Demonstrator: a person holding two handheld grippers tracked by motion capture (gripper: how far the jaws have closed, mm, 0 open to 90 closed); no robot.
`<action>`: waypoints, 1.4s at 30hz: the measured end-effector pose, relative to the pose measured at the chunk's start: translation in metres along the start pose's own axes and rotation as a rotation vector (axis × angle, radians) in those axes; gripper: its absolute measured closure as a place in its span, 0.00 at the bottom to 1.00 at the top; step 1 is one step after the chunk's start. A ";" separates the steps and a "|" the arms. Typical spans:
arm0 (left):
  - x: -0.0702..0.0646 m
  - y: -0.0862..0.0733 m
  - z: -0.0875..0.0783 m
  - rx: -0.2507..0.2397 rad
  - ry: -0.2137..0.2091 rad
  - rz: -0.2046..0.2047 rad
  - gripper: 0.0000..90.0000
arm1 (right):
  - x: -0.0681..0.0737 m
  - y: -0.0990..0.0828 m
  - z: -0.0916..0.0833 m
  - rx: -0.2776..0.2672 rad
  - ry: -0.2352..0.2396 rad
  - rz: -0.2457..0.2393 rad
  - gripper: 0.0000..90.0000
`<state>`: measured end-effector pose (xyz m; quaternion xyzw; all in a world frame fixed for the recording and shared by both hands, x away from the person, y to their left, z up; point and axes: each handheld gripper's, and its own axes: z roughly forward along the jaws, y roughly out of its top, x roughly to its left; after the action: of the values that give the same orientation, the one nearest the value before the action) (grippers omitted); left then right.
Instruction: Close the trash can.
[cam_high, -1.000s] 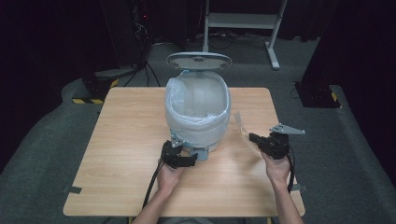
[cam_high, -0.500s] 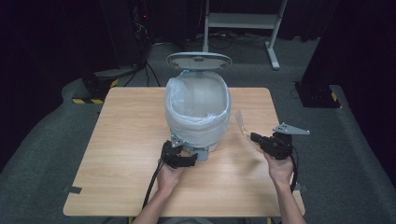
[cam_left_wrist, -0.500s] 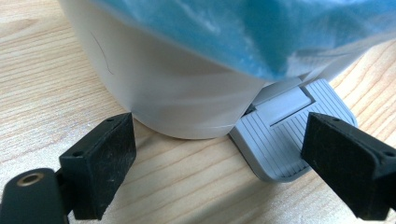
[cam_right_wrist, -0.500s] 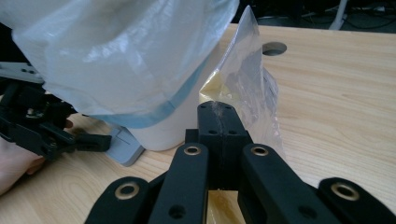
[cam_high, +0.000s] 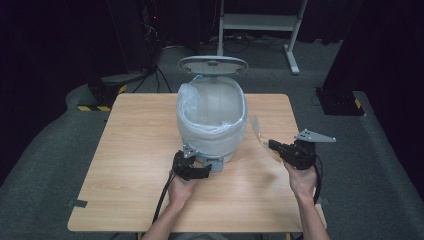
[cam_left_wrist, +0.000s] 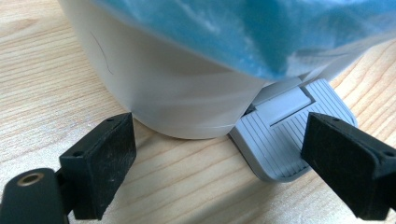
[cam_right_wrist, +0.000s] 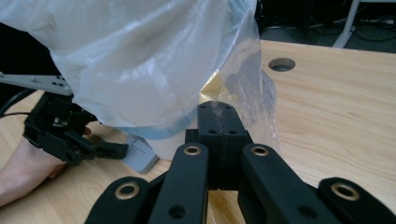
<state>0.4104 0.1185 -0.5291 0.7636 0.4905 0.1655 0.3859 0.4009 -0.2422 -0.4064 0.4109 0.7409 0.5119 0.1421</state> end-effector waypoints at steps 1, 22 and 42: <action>0.000 0.000 0.000 -0.001 0.000 -0.001 0.11 | 0.001 0.002 -0.001 -0.006 0.003 -0.001 1.00; 0.000 0.000 0.000 -0.001 0.000 -0.001 0.11 | 0.006 0.027 -0.022 -0.116 0.041 -0.006 1.00; 0.000 0.000 0.000 -0.001 0.000 -0.001 0.11 | 0.012 0.064 -0.035 -0.165 0.056 -0.029 1.00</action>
<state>0.4104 0.1183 -0.5291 0.7631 0.4909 0.1655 0.3865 0.4013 -0.2464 -0.3326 0.3725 0.7058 0.5803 0.1622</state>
